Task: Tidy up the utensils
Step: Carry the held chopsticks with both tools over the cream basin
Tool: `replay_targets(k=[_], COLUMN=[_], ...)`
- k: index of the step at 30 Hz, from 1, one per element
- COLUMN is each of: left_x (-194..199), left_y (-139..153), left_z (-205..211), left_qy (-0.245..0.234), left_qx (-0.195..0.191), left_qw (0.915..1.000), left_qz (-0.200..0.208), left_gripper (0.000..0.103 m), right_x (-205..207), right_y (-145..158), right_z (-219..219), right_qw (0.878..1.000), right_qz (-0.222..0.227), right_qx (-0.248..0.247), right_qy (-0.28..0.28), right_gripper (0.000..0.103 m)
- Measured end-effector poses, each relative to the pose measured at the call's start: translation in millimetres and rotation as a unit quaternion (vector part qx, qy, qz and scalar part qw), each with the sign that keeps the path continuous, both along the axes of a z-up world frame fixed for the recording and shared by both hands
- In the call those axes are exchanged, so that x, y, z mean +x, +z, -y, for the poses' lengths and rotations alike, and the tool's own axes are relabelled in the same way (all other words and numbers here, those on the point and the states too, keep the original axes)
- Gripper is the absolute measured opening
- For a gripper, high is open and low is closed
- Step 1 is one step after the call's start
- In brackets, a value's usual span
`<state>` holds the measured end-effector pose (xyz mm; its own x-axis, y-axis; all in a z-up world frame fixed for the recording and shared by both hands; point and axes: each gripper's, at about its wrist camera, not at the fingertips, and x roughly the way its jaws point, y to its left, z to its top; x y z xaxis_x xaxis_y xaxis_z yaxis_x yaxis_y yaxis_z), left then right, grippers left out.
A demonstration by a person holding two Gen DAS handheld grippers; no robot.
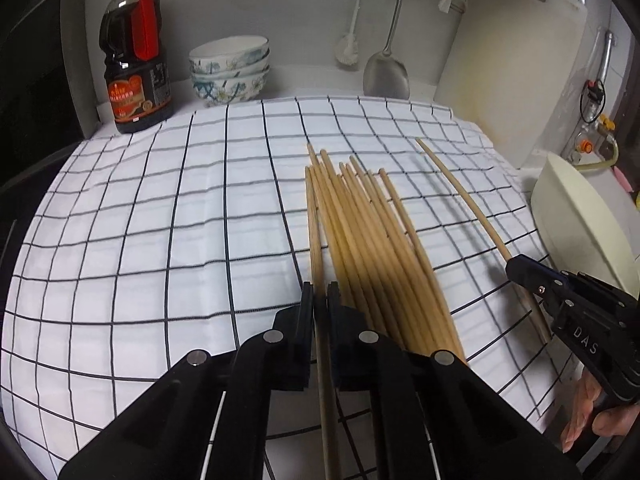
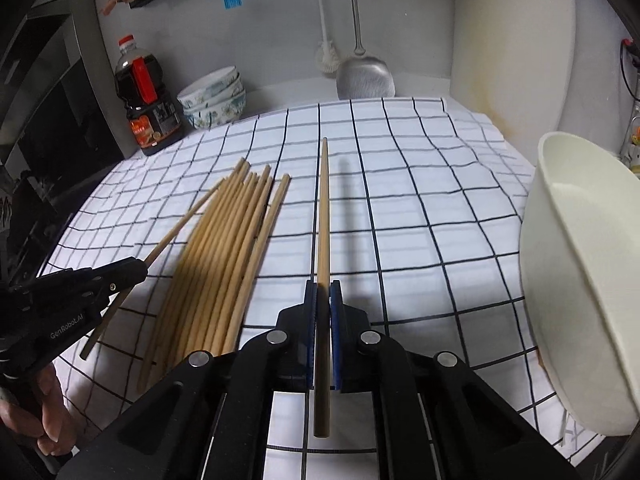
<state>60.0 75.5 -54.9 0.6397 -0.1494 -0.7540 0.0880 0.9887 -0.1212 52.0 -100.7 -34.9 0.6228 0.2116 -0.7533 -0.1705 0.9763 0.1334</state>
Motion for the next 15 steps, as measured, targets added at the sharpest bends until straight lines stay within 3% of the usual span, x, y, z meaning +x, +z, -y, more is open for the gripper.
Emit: replay_targets(k=[15], left_x=[4.8], left_y=[36.2], left_z=[25.9], left_qy=[-0.029], left_qx=[-0.037], left_qw=[0.9982], left_qz=[0.037], left_gripper=[0.007], right_x=[-8.9], right_y=[32.8], right_z=[12.3], right_qw=[0.999], right_qz=[0.034], right_qx=[0.01], right_qy=[-0.02], right_gripper=[0.006])
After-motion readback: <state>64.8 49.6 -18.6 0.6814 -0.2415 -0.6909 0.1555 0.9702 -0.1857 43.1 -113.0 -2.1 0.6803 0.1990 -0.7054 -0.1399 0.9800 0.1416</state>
